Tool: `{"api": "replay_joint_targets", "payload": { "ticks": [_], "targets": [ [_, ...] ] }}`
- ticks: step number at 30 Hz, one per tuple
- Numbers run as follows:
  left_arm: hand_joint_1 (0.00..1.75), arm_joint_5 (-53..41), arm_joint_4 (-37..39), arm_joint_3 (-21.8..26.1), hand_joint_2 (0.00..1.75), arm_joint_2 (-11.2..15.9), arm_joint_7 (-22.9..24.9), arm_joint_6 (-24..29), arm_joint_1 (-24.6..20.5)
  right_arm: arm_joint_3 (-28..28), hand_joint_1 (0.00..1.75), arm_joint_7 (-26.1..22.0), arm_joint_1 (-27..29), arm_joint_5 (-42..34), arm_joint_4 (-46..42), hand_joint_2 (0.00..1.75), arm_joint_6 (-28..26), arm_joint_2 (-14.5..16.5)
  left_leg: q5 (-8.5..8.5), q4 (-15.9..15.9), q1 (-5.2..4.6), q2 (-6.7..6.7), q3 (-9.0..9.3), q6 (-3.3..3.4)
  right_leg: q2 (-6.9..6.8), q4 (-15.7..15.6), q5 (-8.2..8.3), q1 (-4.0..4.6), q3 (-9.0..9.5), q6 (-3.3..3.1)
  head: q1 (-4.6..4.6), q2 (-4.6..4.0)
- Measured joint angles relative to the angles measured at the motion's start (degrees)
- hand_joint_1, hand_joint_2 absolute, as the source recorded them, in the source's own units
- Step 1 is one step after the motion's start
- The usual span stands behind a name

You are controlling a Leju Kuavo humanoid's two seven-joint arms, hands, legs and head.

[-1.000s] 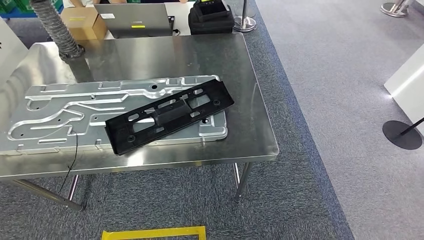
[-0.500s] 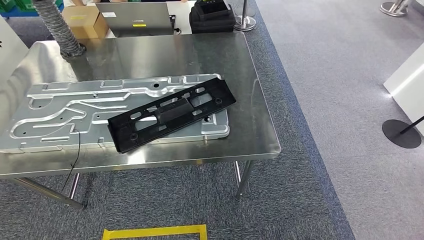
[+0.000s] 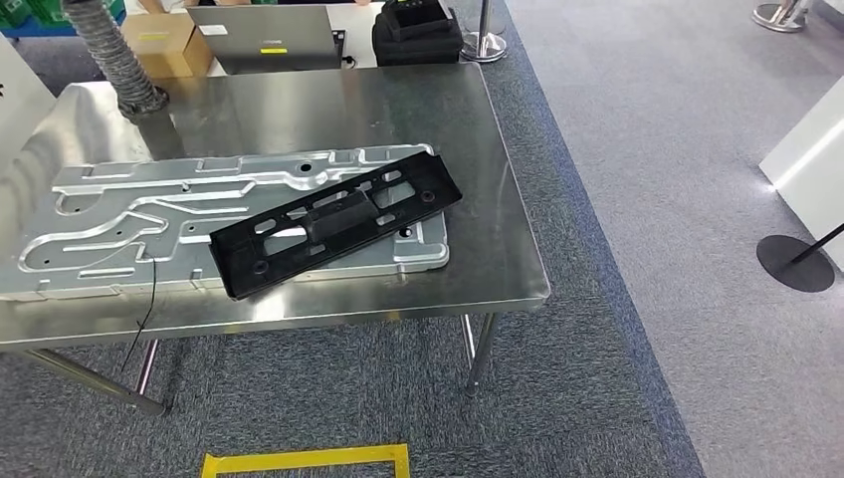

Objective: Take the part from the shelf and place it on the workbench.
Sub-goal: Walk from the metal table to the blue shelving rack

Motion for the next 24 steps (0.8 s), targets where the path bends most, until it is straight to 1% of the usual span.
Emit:
{"api": "replay_joint_targets", "payload": {
  "ticks": [2,3,4,5,6,7,8,9,10,11,12,13,14,15,16,17,18,19,20,21,22,23,24],
  "targets": [
    [0.00,-0.03,0.00,-0.06,0.00,0.01,-0.01,-0.09,0.08,0.08,0.00,0.02,0.01,-0.06,0.00,1.75,-0.03,0.02,0.19,-0.35,-0.06,-0.02,-0.11,0.74,0.01,-0.02,0.20,0.01,-0.14,0.71,0.00,0.00],
    [0.00,-0.03,0.00,-0.09,0.00,0.02,-0.01,-0.11,0.11,0.09,0.00,0.02,0.03,-0.08,0.00,1.75,-0.03,0.02,0.44,-0.53,0.00,0.02,-0.09,1.14,0.01,0.27,-0.05,-0.08,-0.28,1.03,0.00,0.00],
    [0.00,-0.03,0.00,-0.13,0.00,0.05,-0.01,-0.12,0.08,0.09,0.00,0.02,0.05,-0.08,0.00,1.75,-0.04,0.03,0.72,-0.71,0.07,0.07,-0.10,1.54,0.01,1.31,-0.90,-0.13,-0.74,1.34,0.00,0.00],
    [0.00,-0.03,0.00,-0.19,0.00,0.08,-0.01,-0.12,0.04,0.10,0.00,0.03,0.07,-0.08,0.00,1.75,-0.04,0.03,0.98,-0.88,0.16,0.13,-0.16,1.88,0.01,3.53,-2.44,-0.23,-1.73,1.63,0.00,0.00],
    [0.00,-0.03,0.00,-0.26,0.00,0.11,-0.01,-0.12,0.03,0.10,0.00,0.03,0.10,-0.08,0.00,1.75,-0.04,0.03,1.11,-0.88,0.14,0.18,-0.29,2.06,0.00,6.86,-4.45,-0.33,-3.17,1.86,0.00,0.00],
    [0.00,-0.04,0.00,-0.34,0.00,0.13,-0.01,-0.14,0.05,0.10,0.00,0.04,0.14,-0.08,0.01,1.75,-0.04,0.03,1.18,-0.83,0.08,0.22,-0.50,2.17,0.00,10.90,-6.47,-0.41,-4.95,2.05,0.00,0.00],
    [0.00,-0.04,0.00,-0.41,0.00,0.13,0.00,-0.16,0.10,0.11,0.00,0.05,0.20,-0.08,0.02,1.75,-0.04,0.04,1.22,-0.77,0.02,0.24,-0.65,2.22,-0.01,14.40,-7.83,-0.50,-6.47,2.21,0.00,0.00],
    [0.00,-0.04,0.00,-0.46,0.00,0.13,0.02,-0.17,0.13,0.11,0.00,0.09,0.28,-0.08,0.03,1.75,-0.04,0.05,1.22,-0.71,-0.03,0.26,-0.73,2.22,-0.01,16.26,-8.15,-0.55,-7.19,2.29,0.00,0.00],
    [0.00,-0.04,0.00,-0.51,0.00,0.13,0.05,-0.19,0.15,0.12,0.00,0.13,0.36,-0.08,0.04,1.75,-0.04,0.05,1.21,-0.65,-0.05,0.25,-0.73,2.20,-0.01,15.95,-7.37,-0.58,-6.88,2.29,0.00,0.00],
    [0.00,-0.04,0.00,-0.55,0.00,0.13,0.08,-0.19,0.14,0.13,0.00,0.19,0.42,-0.08,0.04,1.75,-0.04,0.05,1.17,-0.63,-0.05,0.23,-0.64,2.15,-0.02,13.24,-5.62,-0.59,-5.43,2.20,0.00,0.00],
    [0.00,-0.04,0.00,-0.60,0.00,0.13,0.11,-0.20,0.12,0.13,0.00,0.24,0.43,-0.08,0.04,1.75,-0.04,0.05,1.11,-0.62,-0.05,0.21,-0.50,2.05,-0.02,9.06,-3.53,-0.57,-3.26,2.00,0.00,0.00],
    [0.00,-0.04,0.00,-0.66,0.00,0.12,0.13,-0.24,0.09,0.14,0.00,0.30,0.41,-0.09,0.04,1.75,-0.04,0.04,1.01,-0.56,-0.16,0.20,-0.42,1.86,-0.04,4.96,-2.06,-0.43,-1.22,1.71,0.00,0.00],
    [0.00,-0.04,0.00,-0.72,0.00,0.11,0.14,-0.30,0.05,0.14,0.00,0.35,0.37,-0.09,0.04,1.75,-0.04,0.04,0.94,-0.50,-0.26,0.20,-0.41,1.60,-0.03,1.89,-1.14,-0.30,0.25,1.39,0.00,0.00],
    [0.00,-0.04,0.00,-0.78,0.00,0.11,0.16,-0.39,0.03,0.15,0.00,0.39,0.35,-0.09,0.04,1.75,-0.03,0.04,0.87,-0.44,-0.33,0.21,-0.45,1.31,-0.01,0.24,-0.90,-0.14,0.99,1.10,0.00,0.00],
    [0.00,-0.03,0.00,-0.81,0.00,0.11,0.18,-0.50,0.00,0.15,0.00,0.43,0.36,-0.09,0.04,1.75,-0.03,0.04,0.85,-0.41,-0.36,0.22,-0.50,1.00,0.01,-0.14,-1.11,0.03,1.08,0.85,0.00,0.00],
    [0.00,-0.02,0.00,-0.83,0.00,0.11,0.20,-0.57,-0.01,0.16,0.00,0.45,0.41,-0.08,0.04,1.75,-0.02,0.05,0.86,-0.45,-0.31,0.23,-0.50,0.68,0.05,-0.20,-1.04,0.02,1.02,0.58,0.00,0.00],
    [0.00,-0.01,0.00,-0.84,0.00,0.12,0.21,-0.62,-0.02,0.16,0.00,0.49,0.48,-0.08,0.04,1.75,-0.02,0.07,0.71,-0.33,-0.24,0.23,-0.52,0.39,0.02,-0.42,-0.93,-0.10,1.09,0.28,0.00,0.00],
    [0.00,-0.01,0.00,-0.85,0.00,0.13,0.23,-0.64,-0.03,0.16,0.00,0.51,0.52,-0.08,0.05,1.75,-0.01,0.09,0.16,0.36,-0.20,0.21,-0.78,0.07,-0.01,-0.68,-0.79,-0.24,1.19,-0.04,0.00,0.00],
    [0.00,0.00,0.00,-0.85,0.00,0.13,0.25,-0.65,-0.04,0.16,0.00,0.53,0.51,-0.08,0.05,1.75,-0.01,0.11,-1.05,2.20,-0.16,0.18,-1.60,-0.19,-0.05,-0.95,-0.64,-0.41,1.27,-0.34,0.00,0.00],
    [0.00,0.00,0.00,-0.85,0.00,0.14,0.31,-0.67,-0.05,0.16,0.00,0.54,0.48,-0.08,0.05,1.75,-0.01,0.13,-2.77,5.19,-0.06,0.16,-2.97,-0.39,-0.09,-1.11,-0.54,-0.49,1.32,-0.55,0.00,0.00],
    [0.00,0.00,0.00,-0.86,0.00,0.13,0.38,-0.70,-0.03,0.16,0.00,0.54,0.45,-0.08,0.05,1.75,-0.02,0.14,-4.69,9.04,0.00,0.14,-4.77,-0.57,-0.09,-1.15,-0.52,-0.46,1.30,-0.66,-0.01,0.00],
    [0.00,0.00,0.00,-0.87,0.00,0.13,0.47,-0.76,0.01,0.16,0.00,0.57,0.44,-0.08,0.04,1.75,-0.02,0.14,-6.18,12.75,0.08,0.15,-6.54,-0.69,-0.11,-1.12,-0.53,-0.44,1.26,-0.71,-0.01,0.00],
    [0.00,-0.01,0.00,-0.89,0.00,0.13,0.58,-0.84,0.06,0.16,0.00,0.62,0.45,-0.08,0.05,1.75,-0.02,0.14,-6.71,15.13,0.14,0.15,-7.71,-0.78,-0.11,-1.08,-0.53,-0.42,1.26,-0.71,-0.01,0.00]
  ]
}}
